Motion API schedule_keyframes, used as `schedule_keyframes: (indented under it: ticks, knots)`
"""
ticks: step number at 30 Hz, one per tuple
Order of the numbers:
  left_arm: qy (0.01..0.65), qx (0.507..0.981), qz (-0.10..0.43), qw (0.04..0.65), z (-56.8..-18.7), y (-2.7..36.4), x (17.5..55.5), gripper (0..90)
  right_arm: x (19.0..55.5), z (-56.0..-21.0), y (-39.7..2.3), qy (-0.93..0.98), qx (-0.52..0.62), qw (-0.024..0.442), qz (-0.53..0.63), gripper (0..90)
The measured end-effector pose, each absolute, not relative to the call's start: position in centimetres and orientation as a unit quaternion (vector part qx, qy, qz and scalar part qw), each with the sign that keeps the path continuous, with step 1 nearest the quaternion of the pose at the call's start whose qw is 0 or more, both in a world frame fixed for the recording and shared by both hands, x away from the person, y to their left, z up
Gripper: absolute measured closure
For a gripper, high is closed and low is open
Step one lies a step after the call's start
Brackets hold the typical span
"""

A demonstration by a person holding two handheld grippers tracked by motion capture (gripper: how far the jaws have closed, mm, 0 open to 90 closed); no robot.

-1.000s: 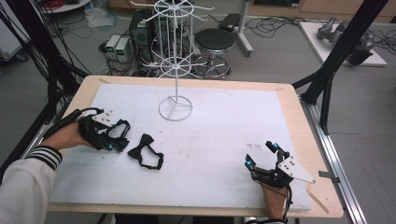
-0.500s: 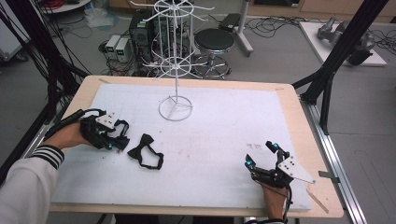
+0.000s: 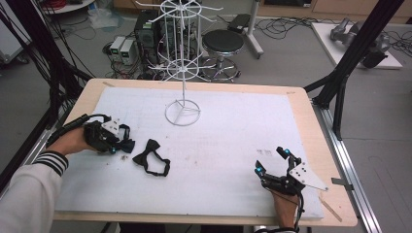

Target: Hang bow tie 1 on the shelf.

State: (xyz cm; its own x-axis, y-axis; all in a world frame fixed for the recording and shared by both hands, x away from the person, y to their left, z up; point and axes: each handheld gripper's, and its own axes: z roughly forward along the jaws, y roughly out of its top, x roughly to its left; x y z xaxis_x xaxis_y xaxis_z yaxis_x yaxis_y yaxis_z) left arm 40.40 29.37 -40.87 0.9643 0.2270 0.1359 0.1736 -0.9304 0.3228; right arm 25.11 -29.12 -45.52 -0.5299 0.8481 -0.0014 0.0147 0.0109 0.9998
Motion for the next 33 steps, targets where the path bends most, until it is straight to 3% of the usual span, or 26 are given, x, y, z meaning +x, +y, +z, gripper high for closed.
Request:
schedule_keyframes:
  ticks: [4,23,33]
  knots:
    - [0.112,0.977,0.094,0.154,-40.8,29.4,40.3,72.6,25.1,-45.5,-29.1,0.624,0.346,0.340,0.613,9.3]
    - [0.164,0.956,0.120,0.212,-39.3,29.9,40.3,73.8,25.1,-45.5,-29.1,0.624,0.346,0.341,0.612,9.3]
    - [0.211,0.924,0.136,0.288,-37.9,30.4,40.3,73.9,25.1,-45.5,-29.1,0.624,0.346,0.341,0.613,9.3]
